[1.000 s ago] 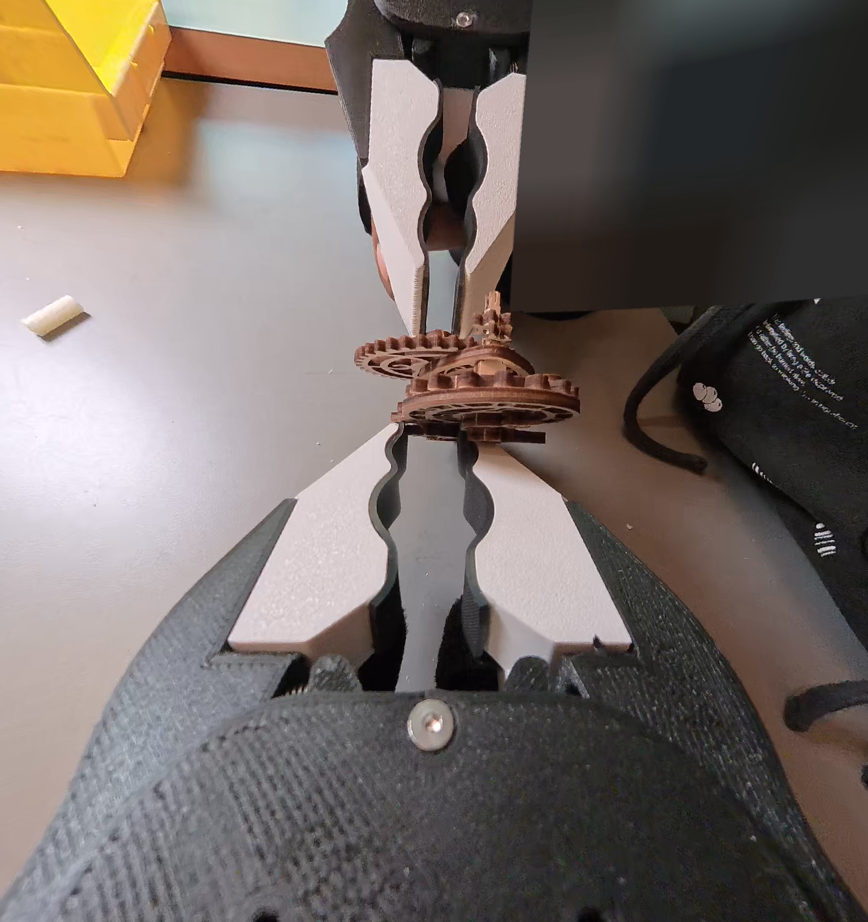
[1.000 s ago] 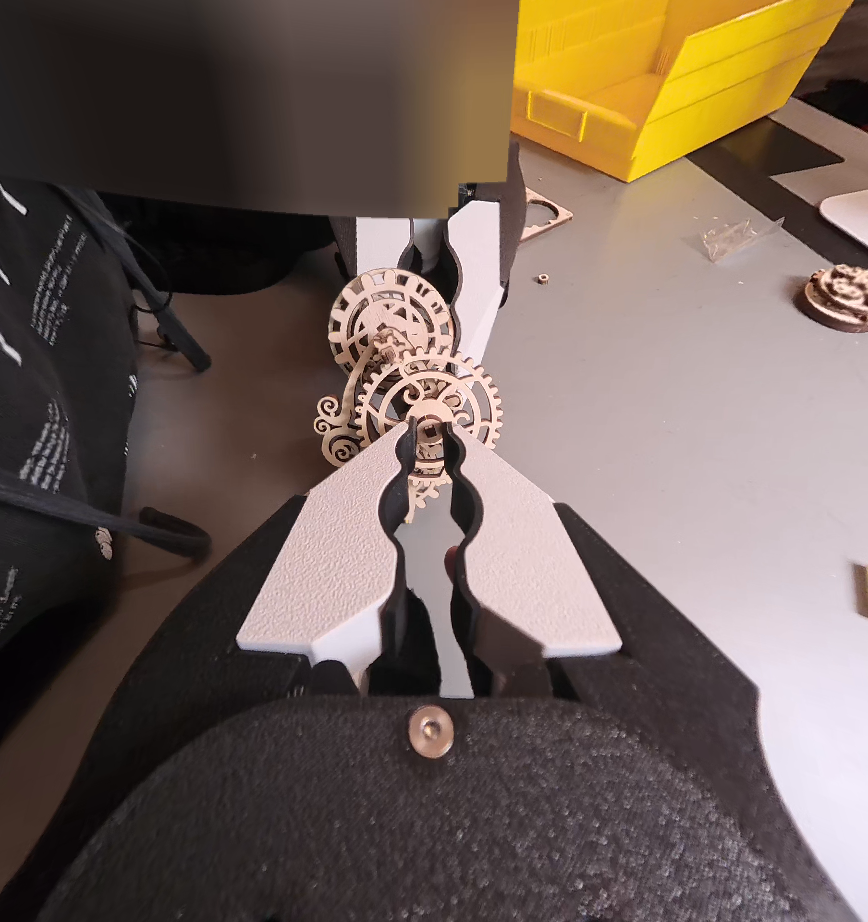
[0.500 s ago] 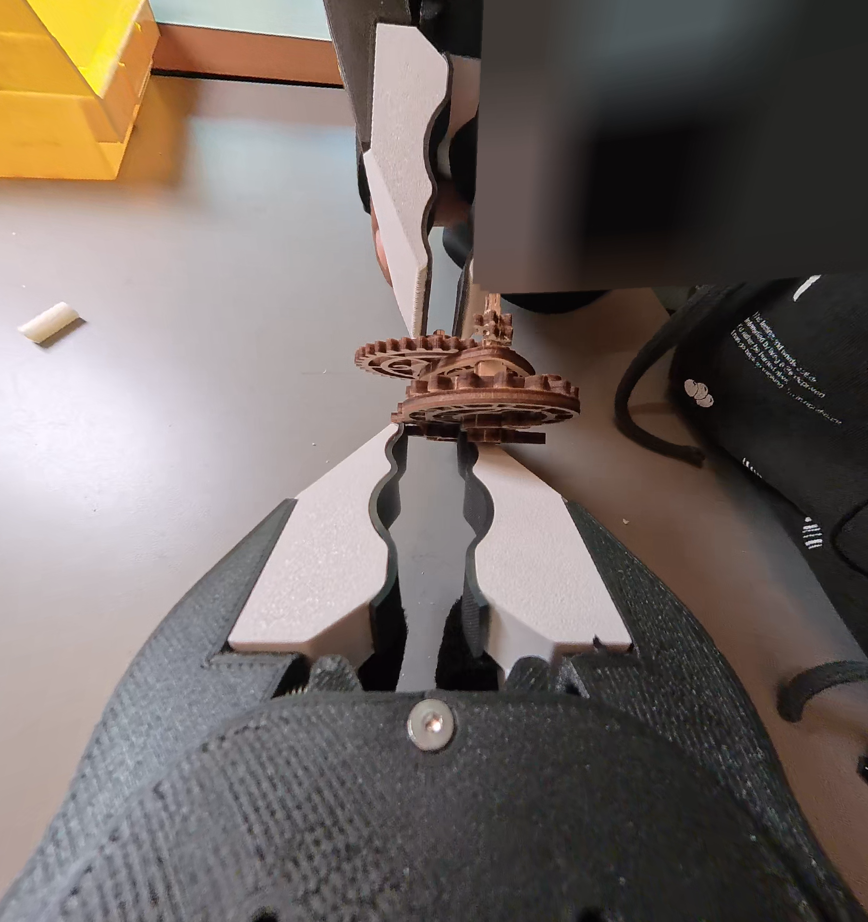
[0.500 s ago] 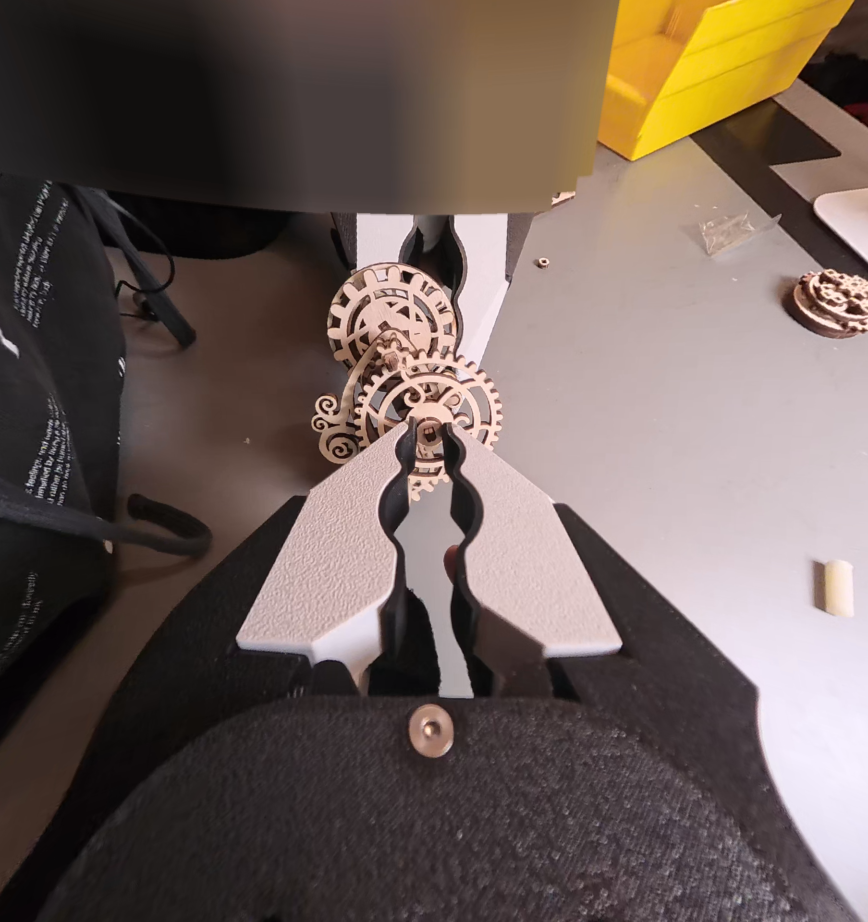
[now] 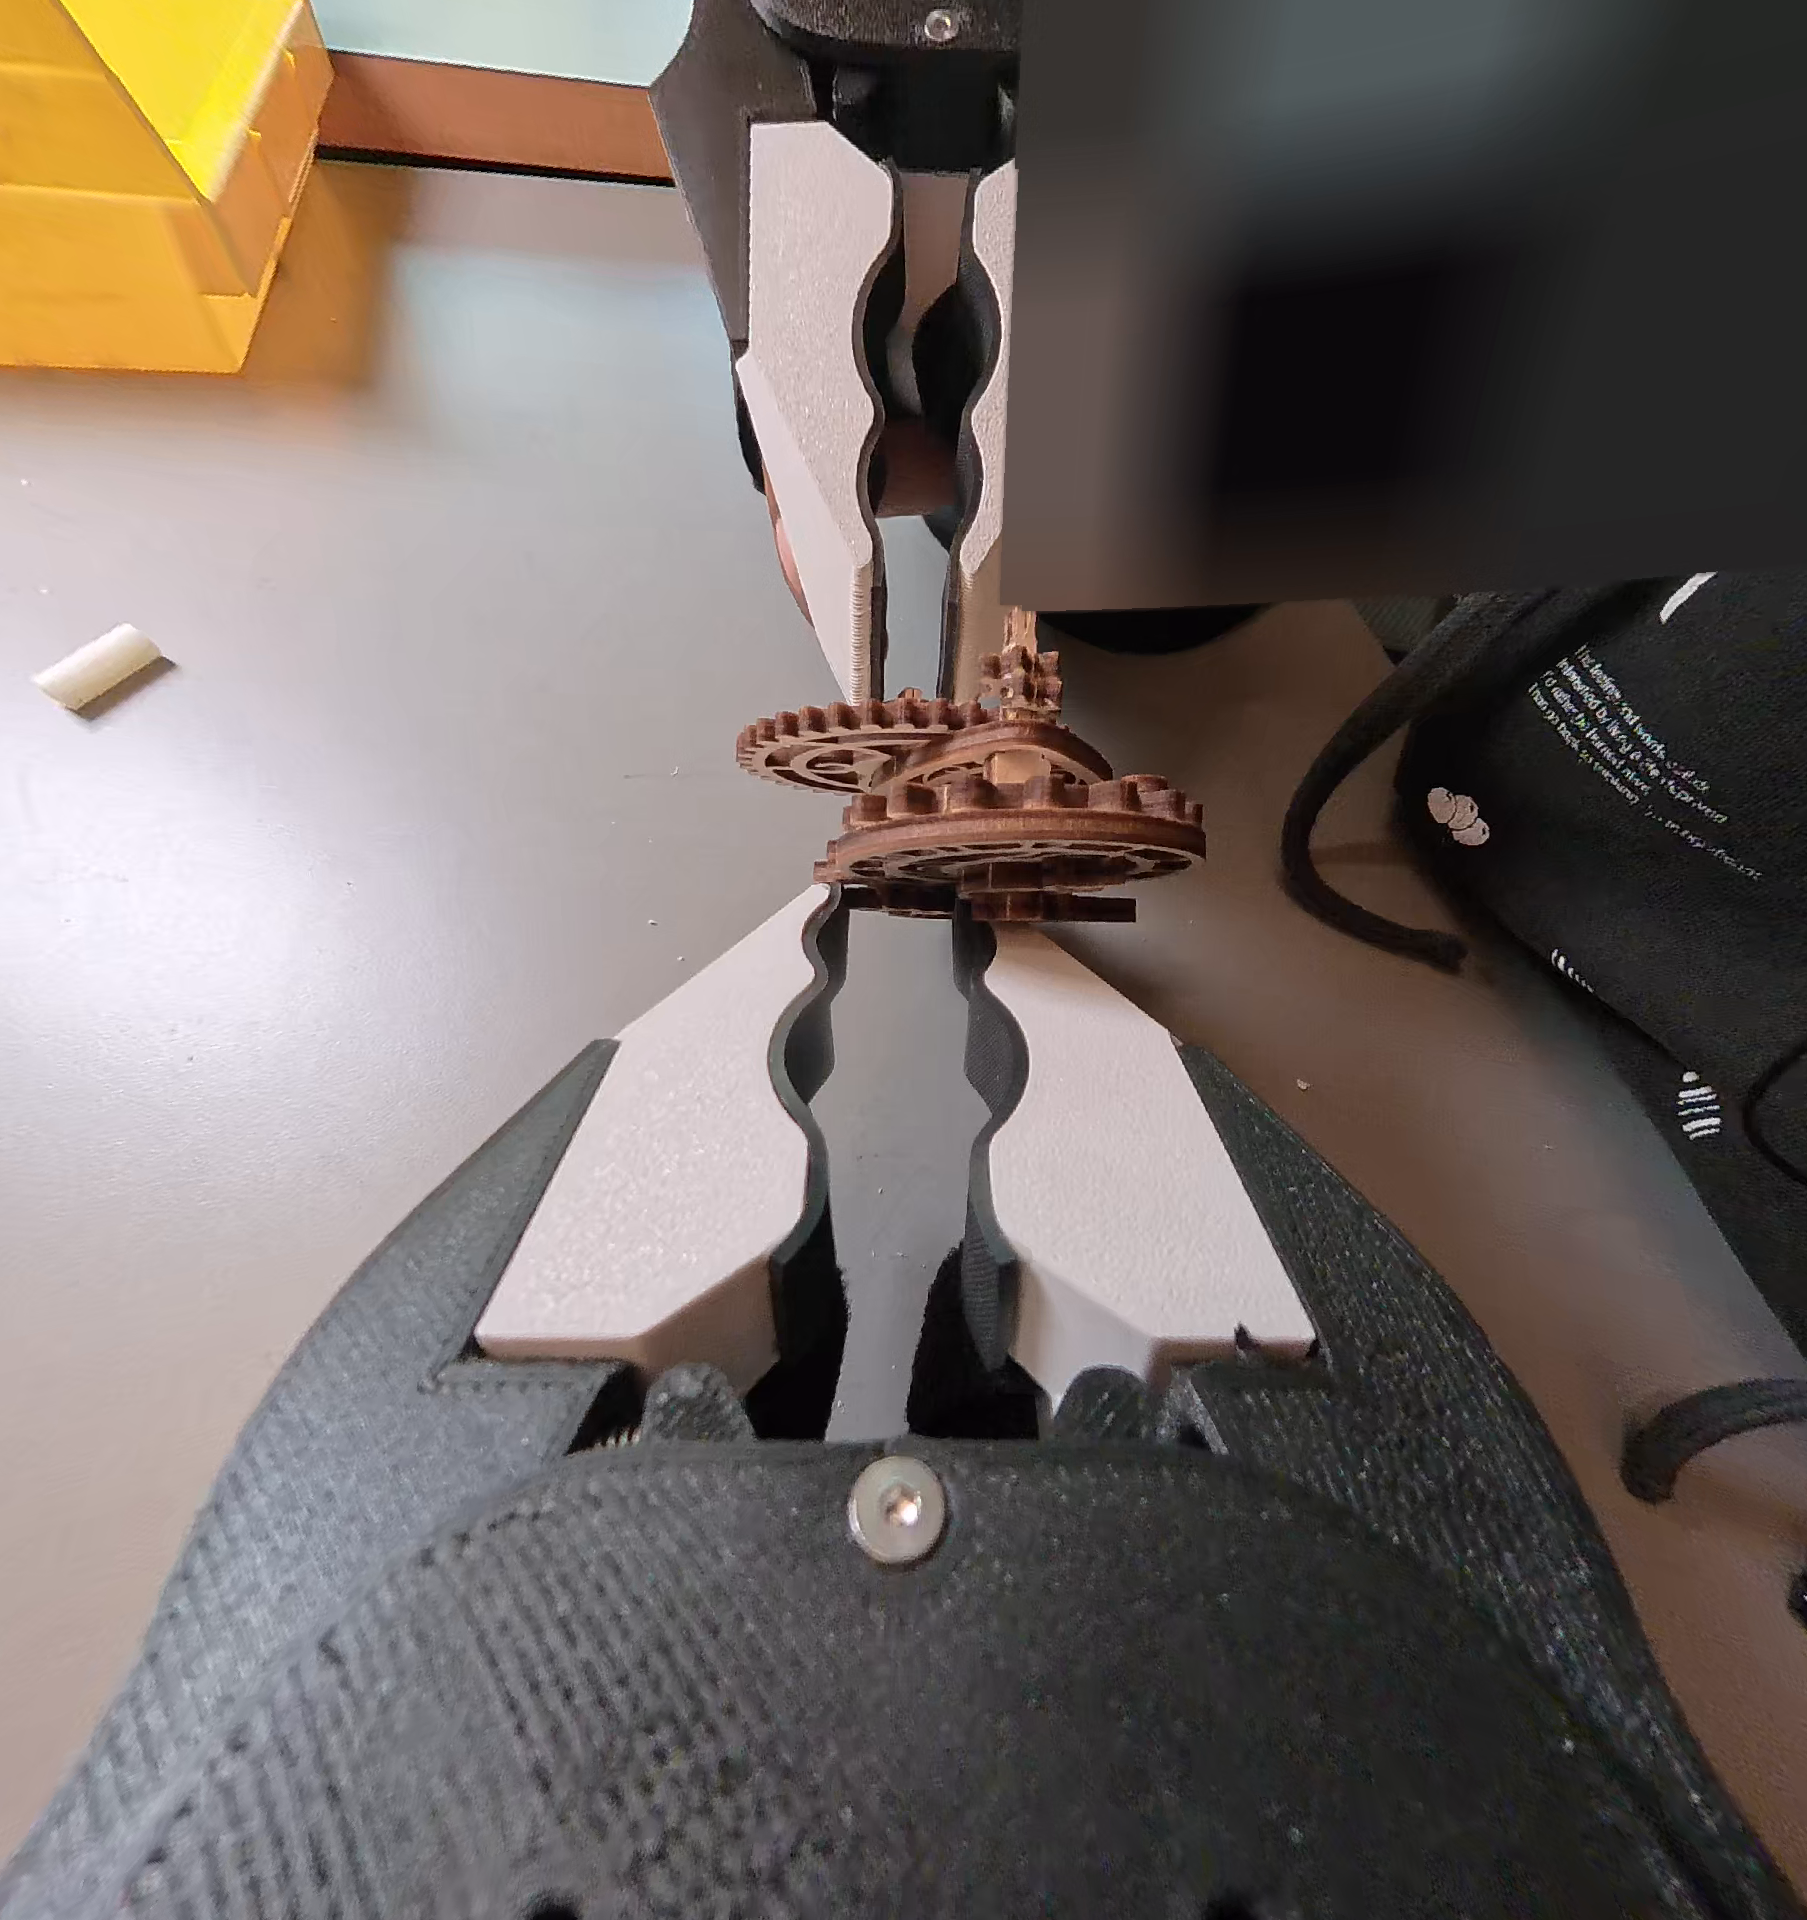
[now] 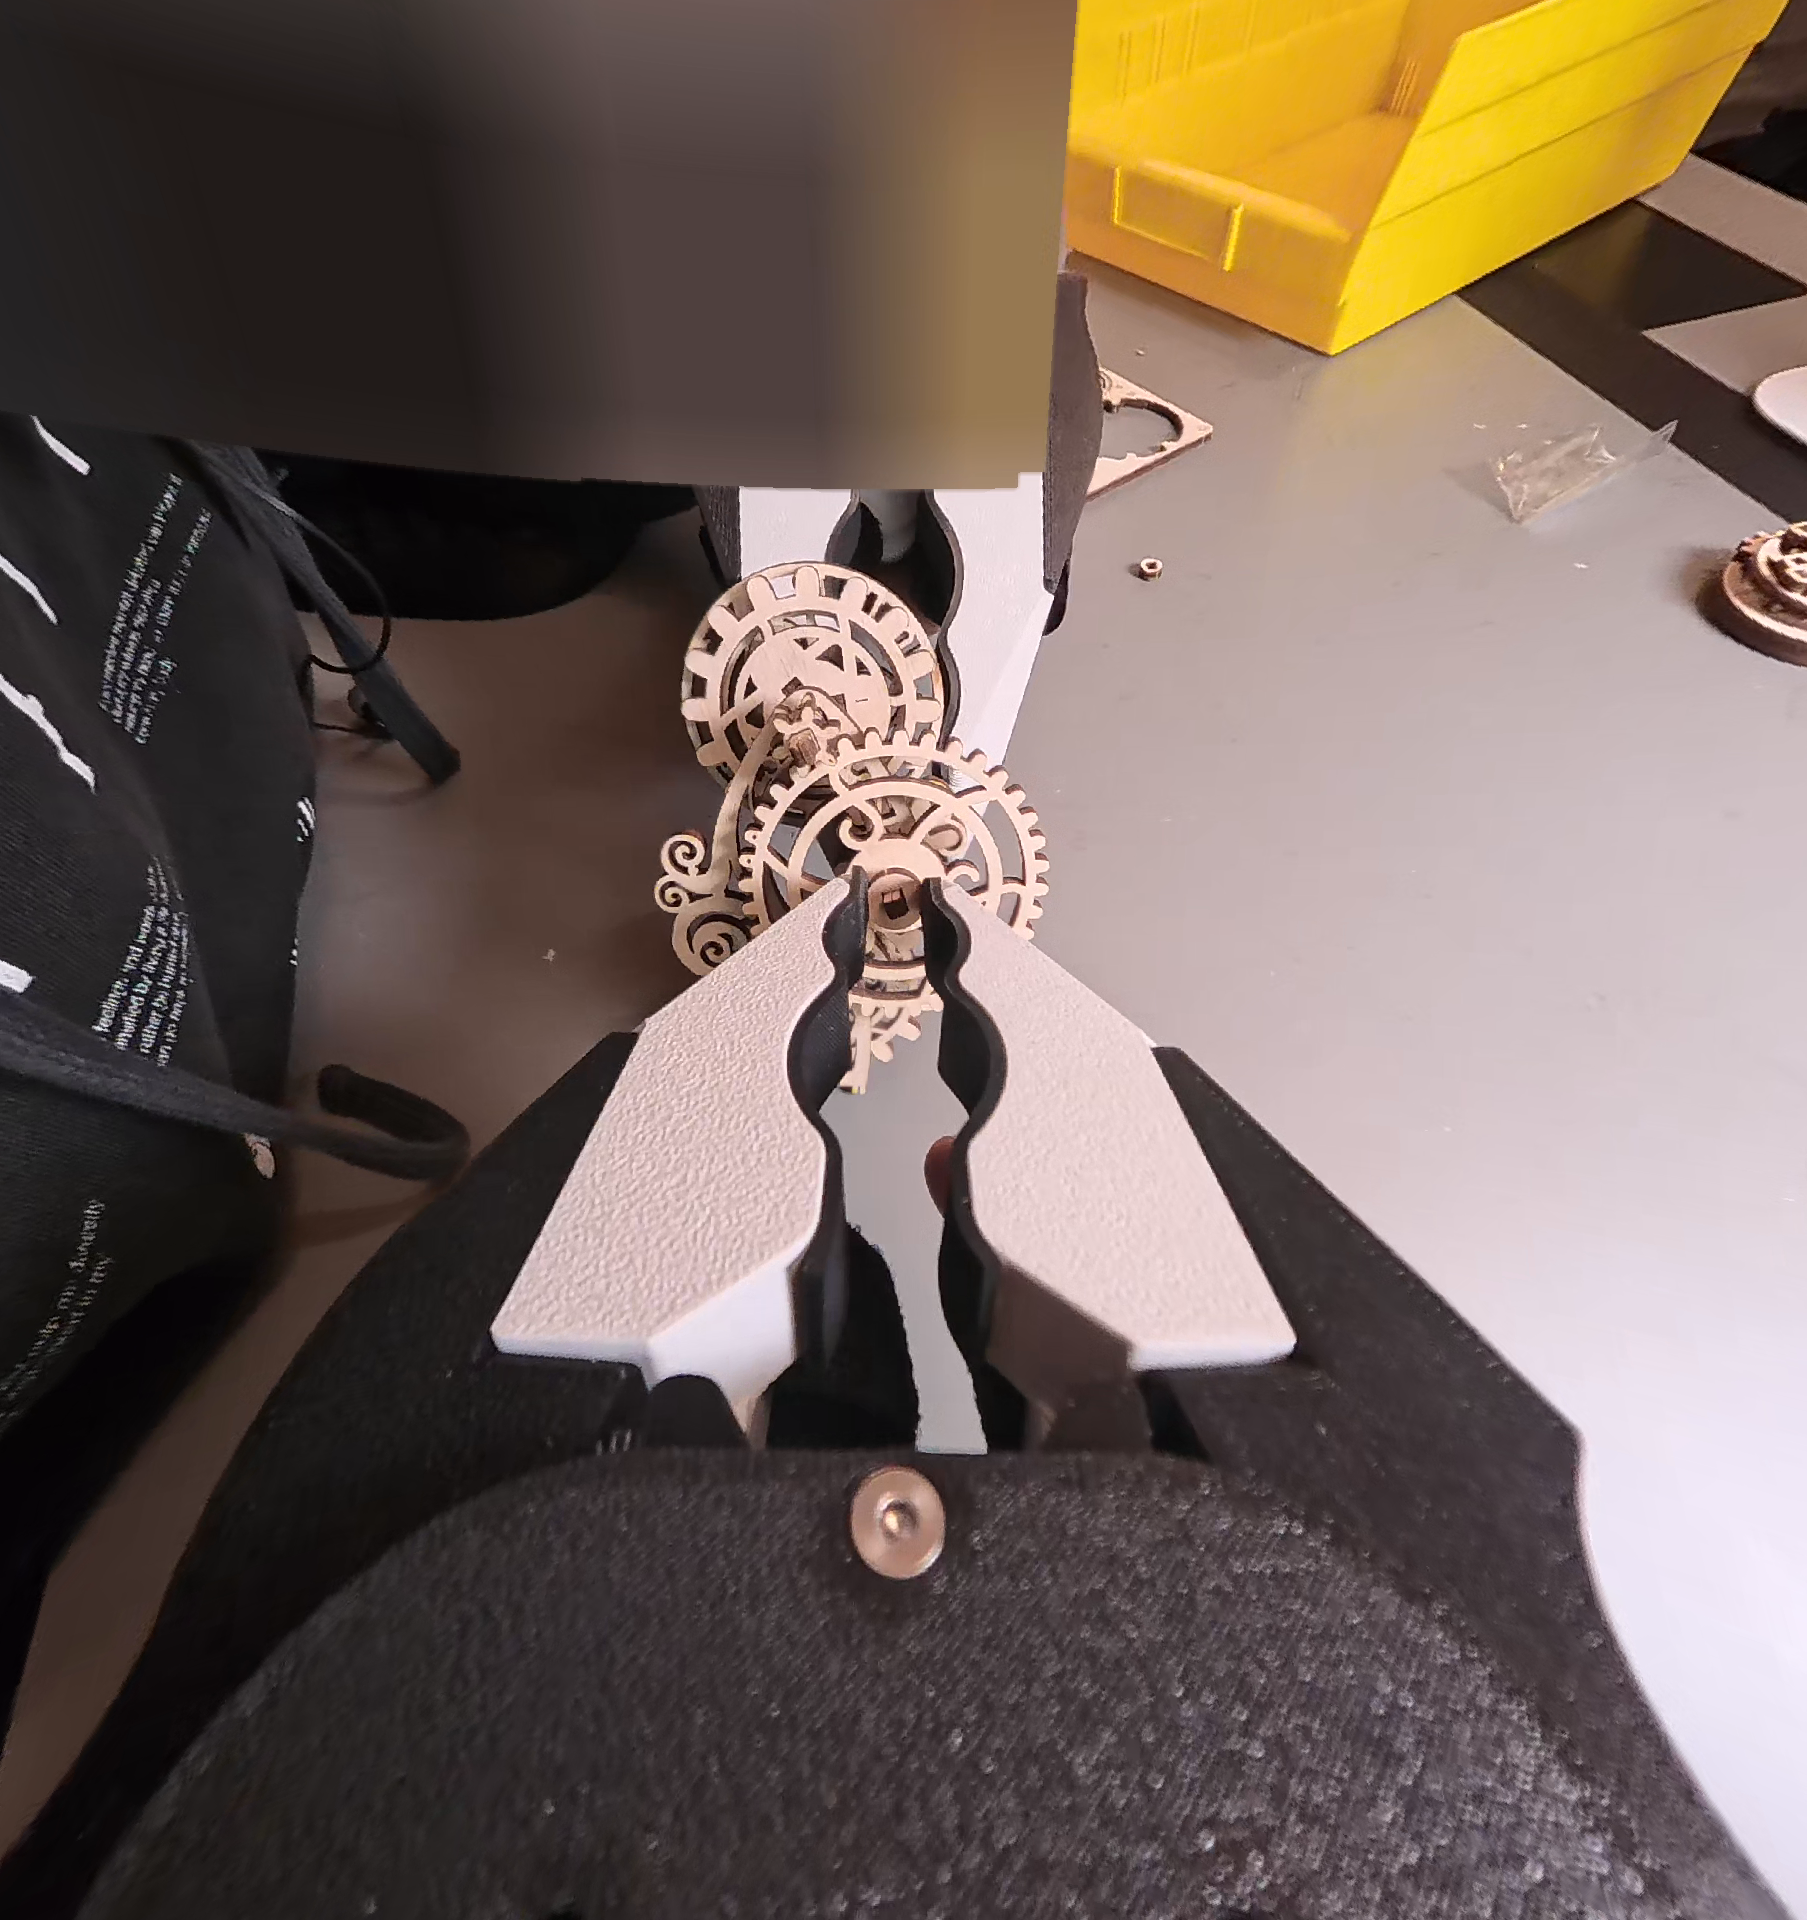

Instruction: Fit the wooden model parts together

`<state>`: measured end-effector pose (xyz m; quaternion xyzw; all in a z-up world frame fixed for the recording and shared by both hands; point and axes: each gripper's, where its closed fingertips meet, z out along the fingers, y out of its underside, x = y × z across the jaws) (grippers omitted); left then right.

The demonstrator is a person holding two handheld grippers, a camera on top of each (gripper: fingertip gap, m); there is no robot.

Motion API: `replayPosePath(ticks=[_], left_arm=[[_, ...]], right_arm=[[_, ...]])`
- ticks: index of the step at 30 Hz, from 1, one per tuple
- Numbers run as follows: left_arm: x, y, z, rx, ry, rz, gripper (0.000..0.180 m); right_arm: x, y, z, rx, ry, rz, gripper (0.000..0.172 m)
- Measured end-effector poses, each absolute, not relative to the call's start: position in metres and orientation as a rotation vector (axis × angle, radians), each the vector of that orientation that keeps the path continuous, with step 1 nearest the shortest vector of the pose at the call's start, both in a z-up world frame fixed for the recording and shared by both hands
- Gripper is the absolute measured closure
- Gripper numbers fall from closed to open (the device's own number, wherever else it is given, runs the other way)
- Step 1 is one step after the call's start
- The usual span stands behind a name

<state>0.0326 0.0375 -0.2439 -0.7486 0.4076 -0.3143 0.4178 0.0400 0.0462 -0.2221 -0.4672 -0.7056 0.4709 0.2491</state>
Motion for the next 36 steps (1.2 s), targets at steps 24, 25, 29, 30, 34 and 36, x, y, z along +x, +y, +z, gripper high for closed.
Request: replayPosePath(ticks=[24,25,29,30,34,36], left_arm=[[0.032,0.042,-0.239,-1.837,0.979,-0.827,0.162],[0.032,0.042,-0.238,-1.836,0.975,-0.831,0.162],[0.031,0.043,-0.237,-1.827,0.961,-0.828,0.162],[0.030,0.044,-0.237,-1.821,0.954,-0.826,0.162],[0.029,0.046,-0.235,-1.806,0.934,-0.834,0.156],[0.029,0.046,-0.235,-1.803,0.935,-0.830,0.155]], right_arm=[[0.041,0.050,-0.223,-1.223,-1.879,1.361,0.162],[0.041,0.050,-0.223,-1.223,-1.877,1.362,0.162],[0.040,0.051,-0.224,-1.224,-1.872,1.348,0.162],[0.040,0.052,-0.224,-1.224,-1.867,1.344,0.162],[0.039,0.055,-0.222,-1.232,-1.845,1.359,0.162],[0.039,0.055,-0.223,-1.234,-1.841,1.365,0.162]])
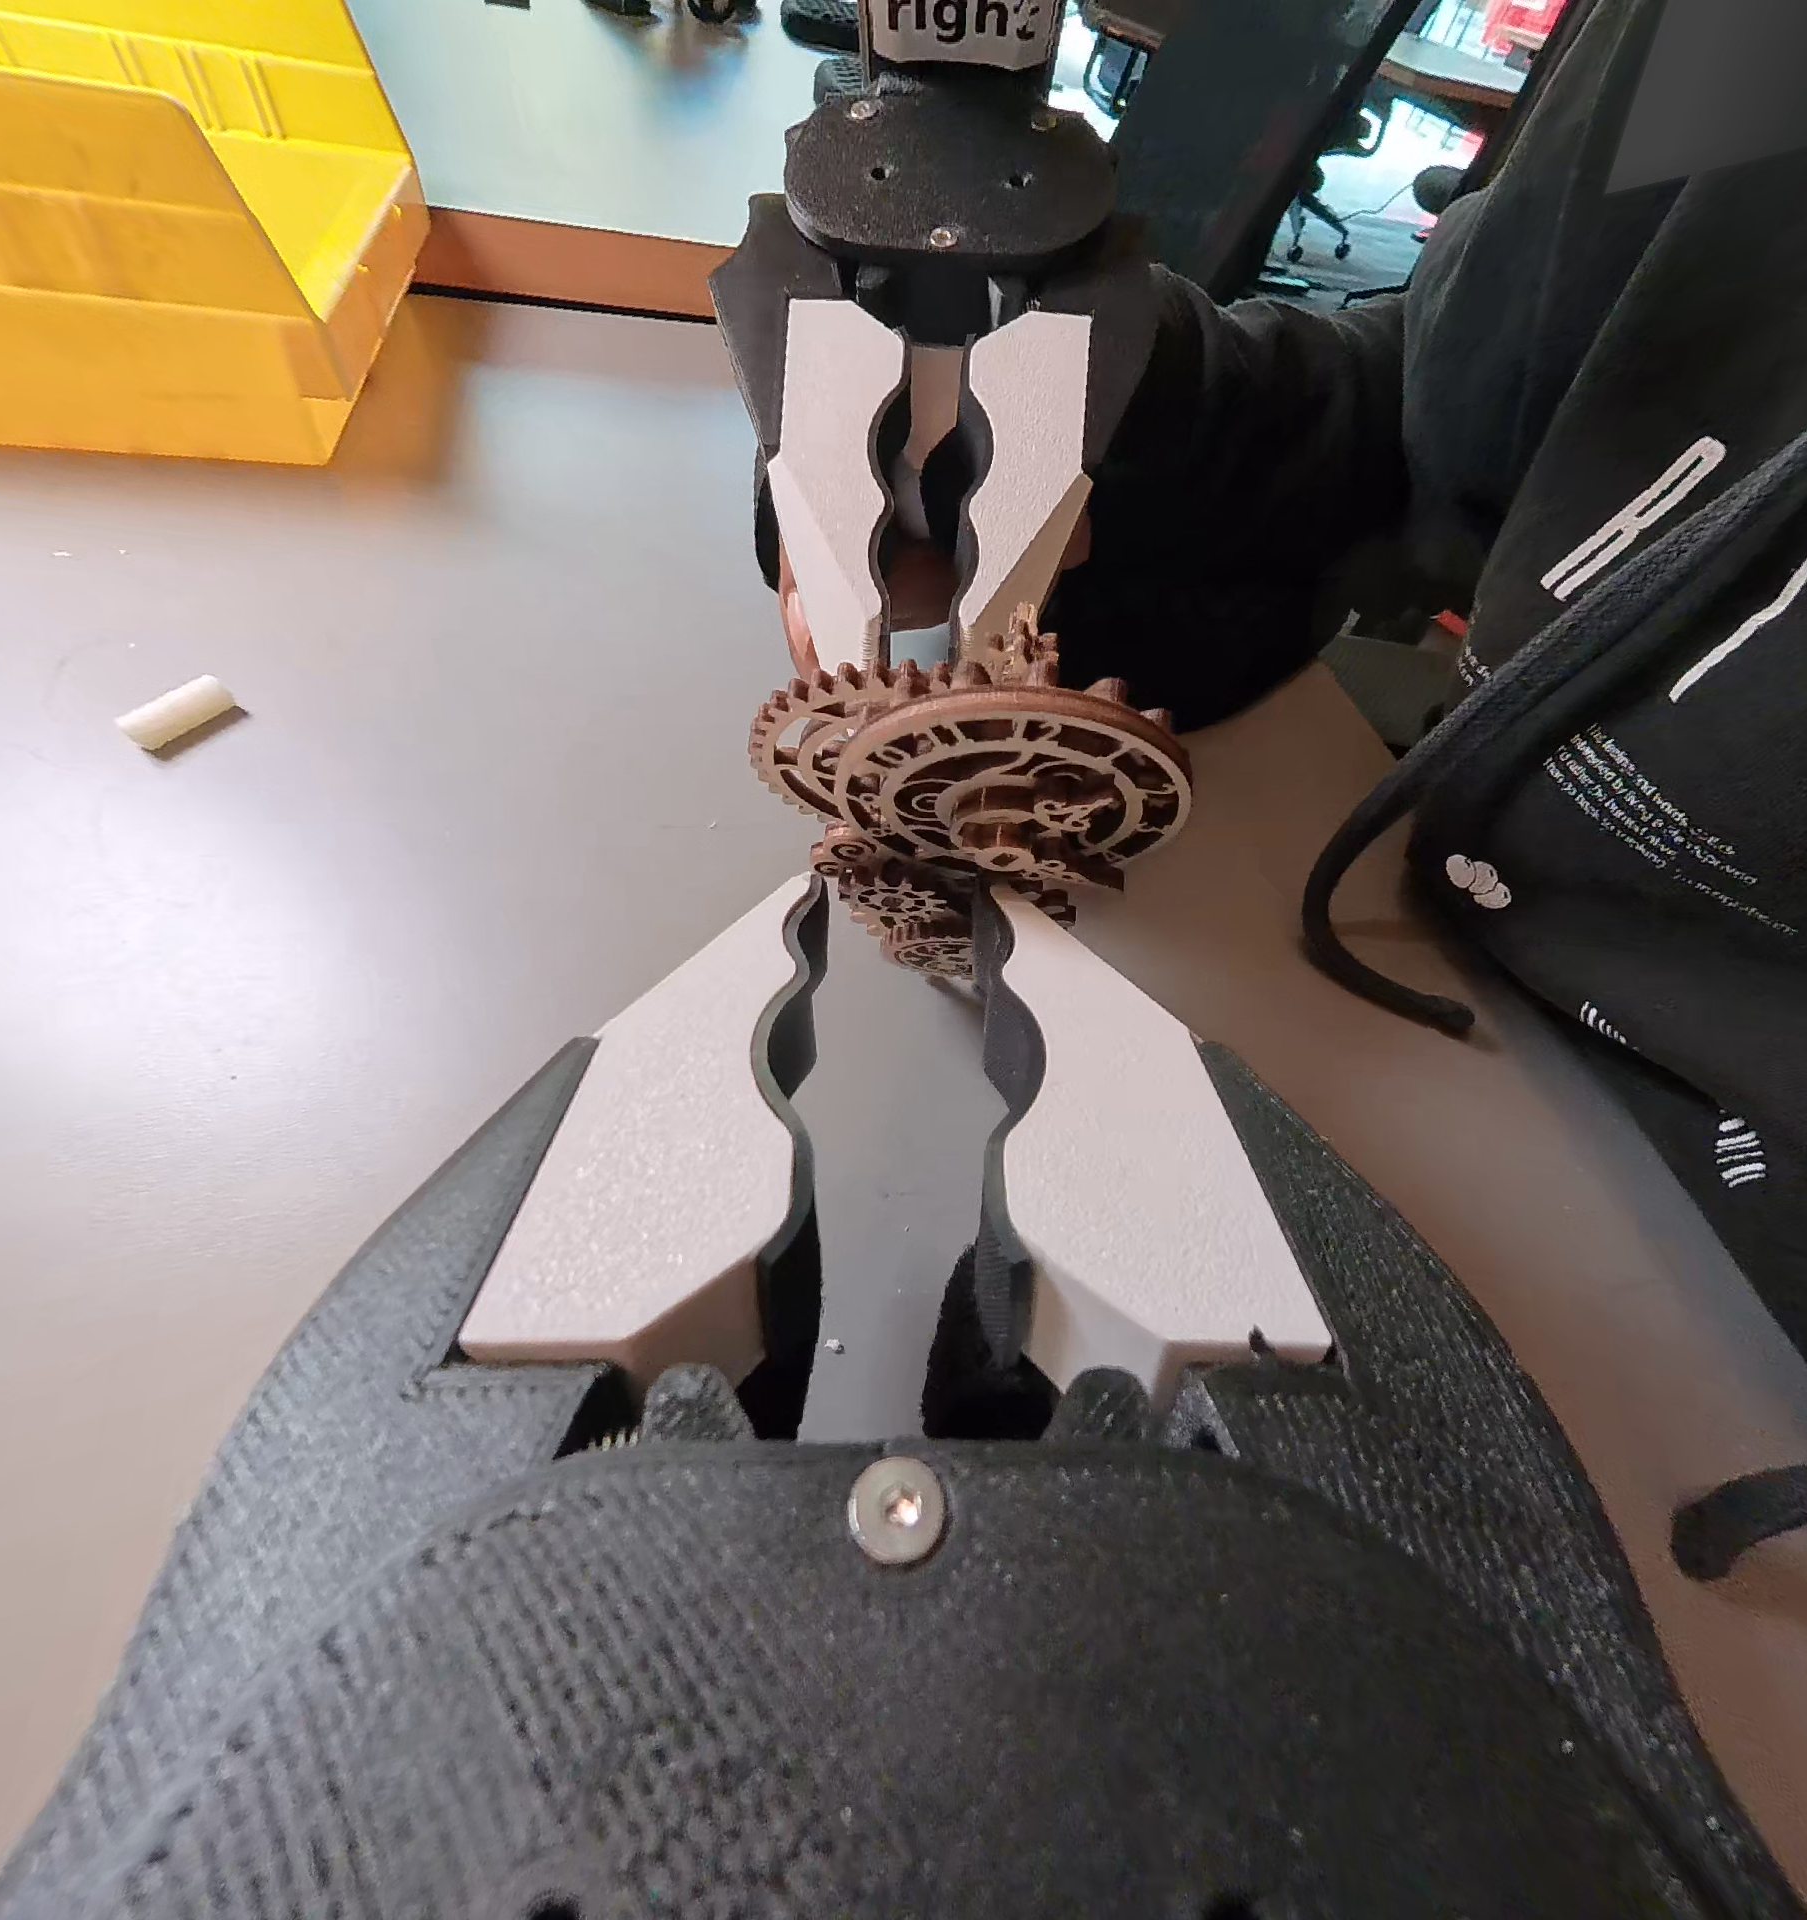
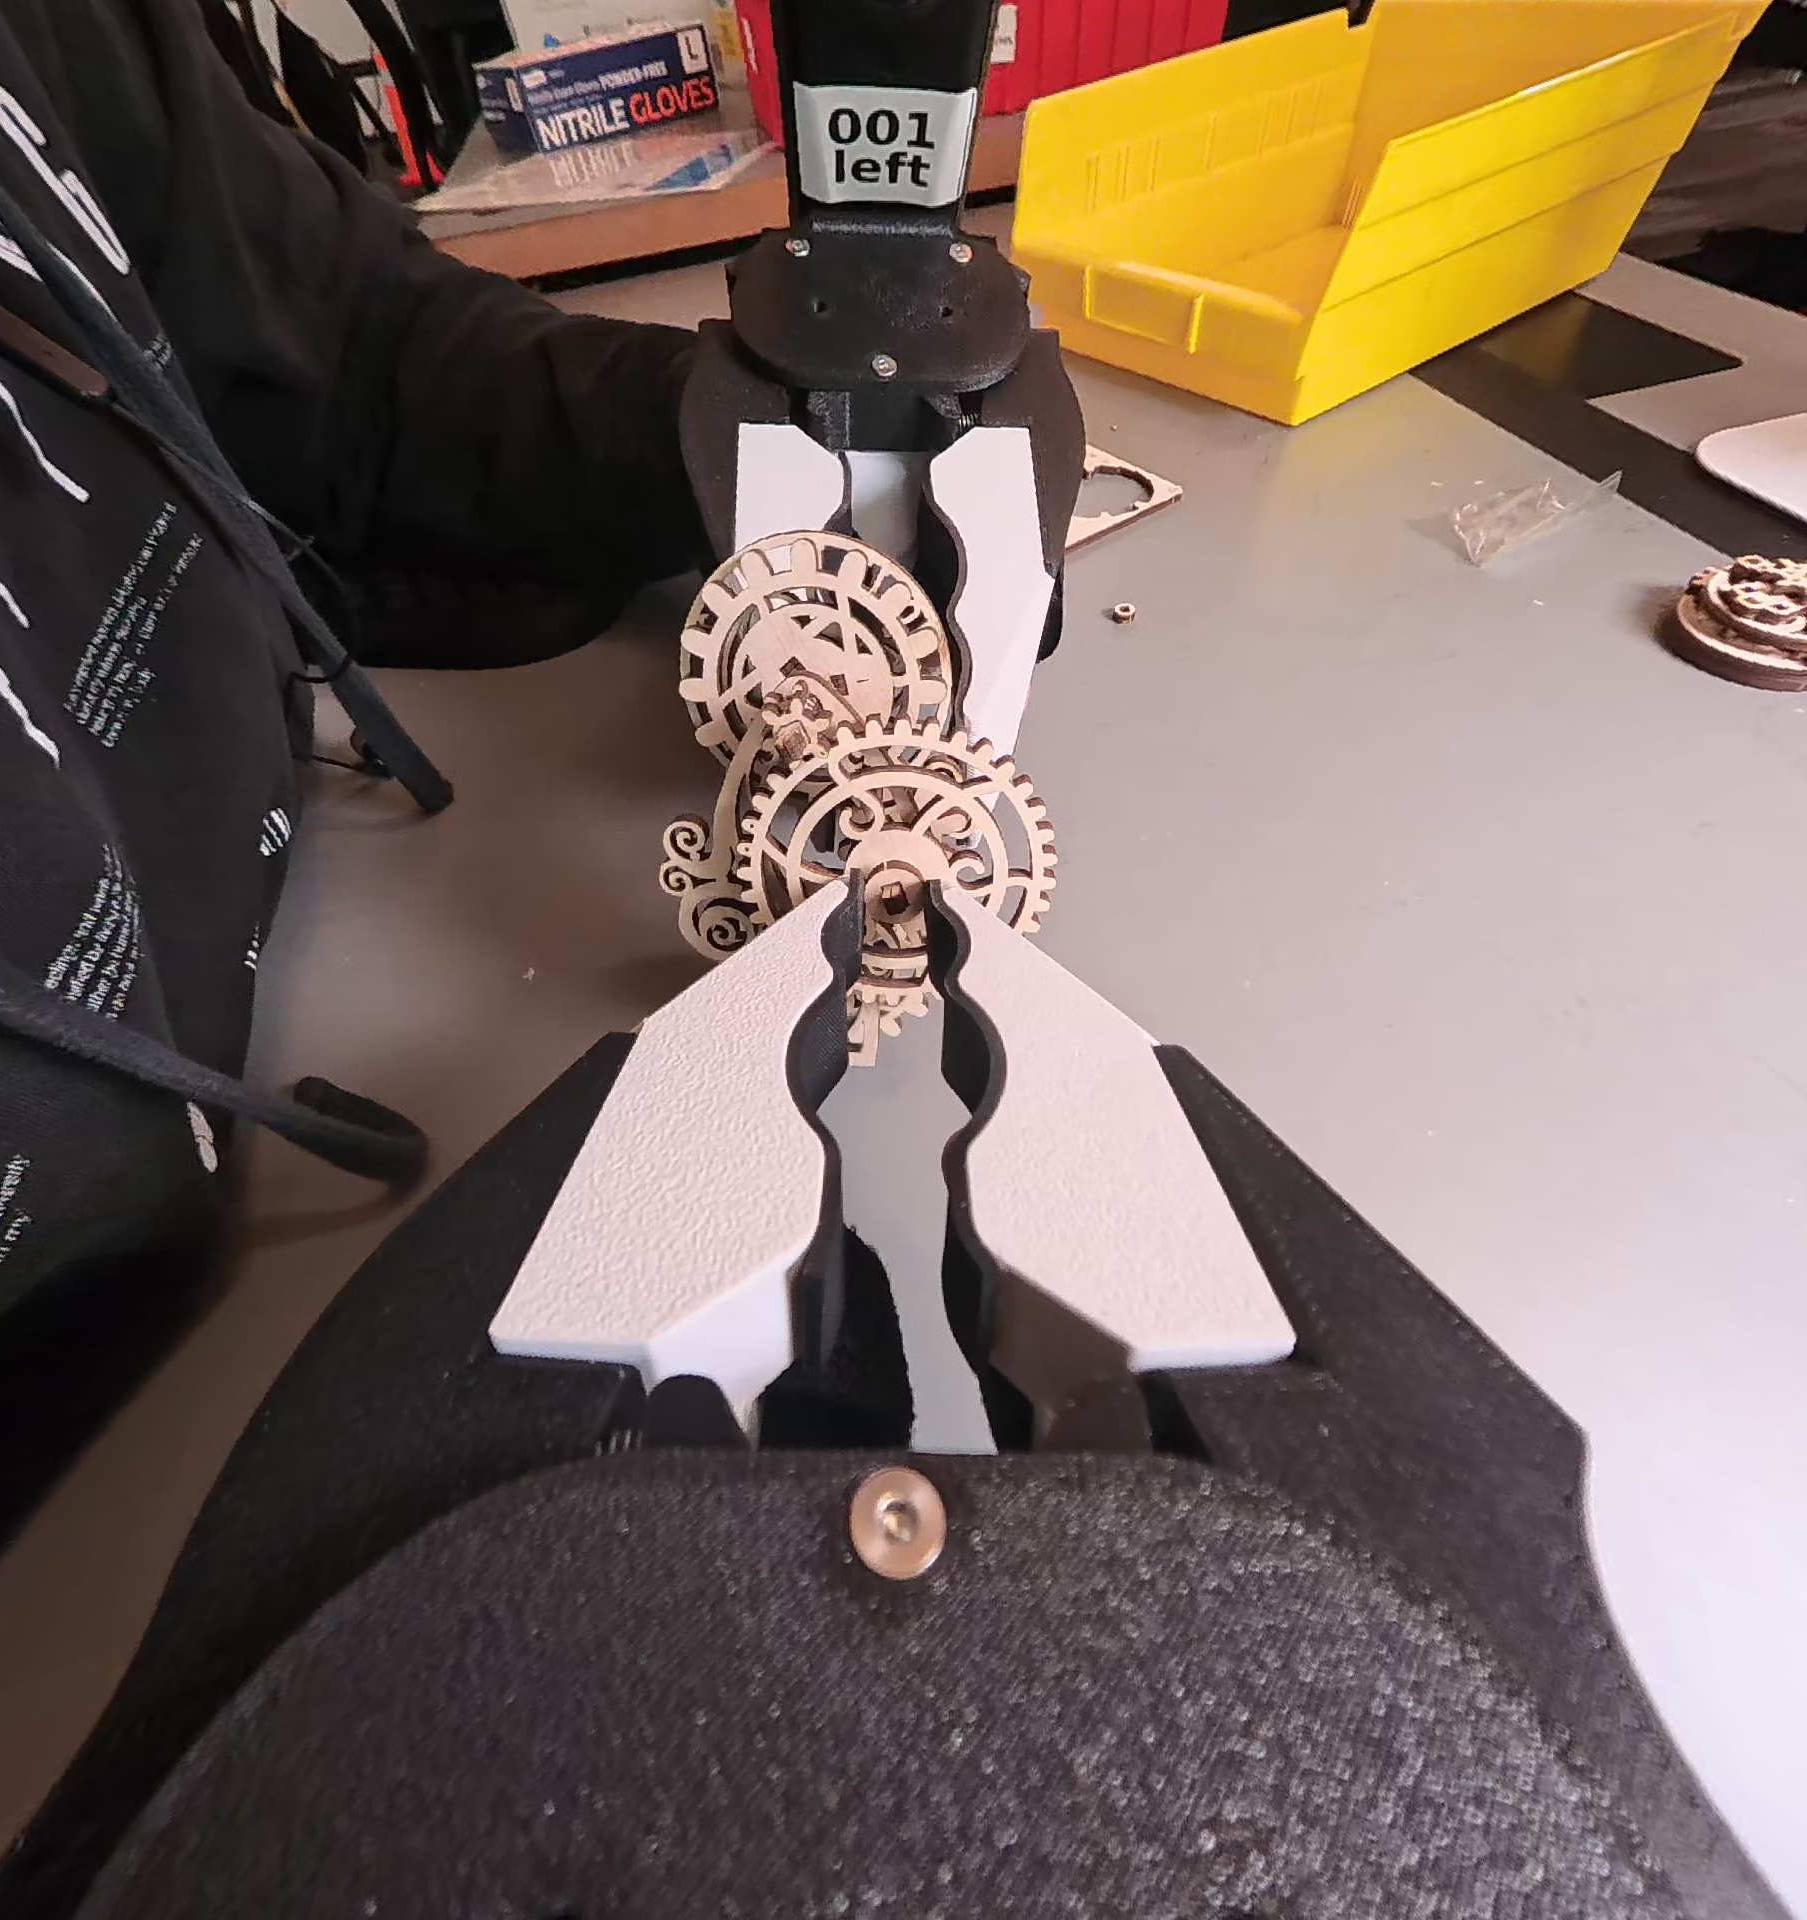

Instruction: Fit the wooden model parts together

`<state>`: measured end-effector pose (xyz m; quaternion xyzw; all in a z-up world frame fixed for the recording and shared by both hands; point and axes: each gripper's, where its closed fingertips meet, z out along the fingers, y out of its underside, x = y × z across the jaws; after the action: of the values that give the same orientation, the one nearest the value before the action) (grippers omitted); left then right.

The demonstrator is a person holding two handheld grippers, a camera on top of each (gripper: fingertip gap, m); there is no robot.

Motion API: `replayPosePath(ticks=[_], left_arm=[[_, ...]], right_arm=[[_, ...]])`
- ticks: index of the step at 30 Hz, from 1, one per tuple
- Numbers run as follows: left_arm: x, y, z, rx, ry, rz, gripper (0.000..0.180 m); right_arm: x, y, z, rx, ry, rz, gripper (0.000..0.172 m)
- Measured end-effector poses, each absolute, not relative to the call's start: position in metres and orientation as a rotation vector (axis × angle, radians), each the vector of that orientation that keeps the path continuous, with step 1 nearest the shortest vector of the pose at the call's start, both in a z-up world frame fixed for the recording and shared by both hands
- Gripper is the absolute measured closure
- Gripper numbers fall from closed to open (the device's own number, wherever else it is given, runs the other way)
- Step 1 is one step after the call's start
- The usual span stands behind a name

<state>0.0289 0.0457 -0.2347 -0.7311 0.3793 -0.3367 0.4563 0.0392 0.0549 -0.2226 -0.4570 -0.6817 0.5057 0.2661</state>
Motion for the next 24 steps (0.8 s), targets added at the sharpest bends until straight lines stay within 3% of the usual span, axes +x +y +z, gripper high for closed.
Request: replayPosePath(ticks=[24], left_arm=[[0.0275,0.0470,-0.2368,-1.790,0.919,-0.843,0.162]], right_arm=[[0.0397,0.0554,-0.2240,-1.242,-1.828,1.408,0.162]])
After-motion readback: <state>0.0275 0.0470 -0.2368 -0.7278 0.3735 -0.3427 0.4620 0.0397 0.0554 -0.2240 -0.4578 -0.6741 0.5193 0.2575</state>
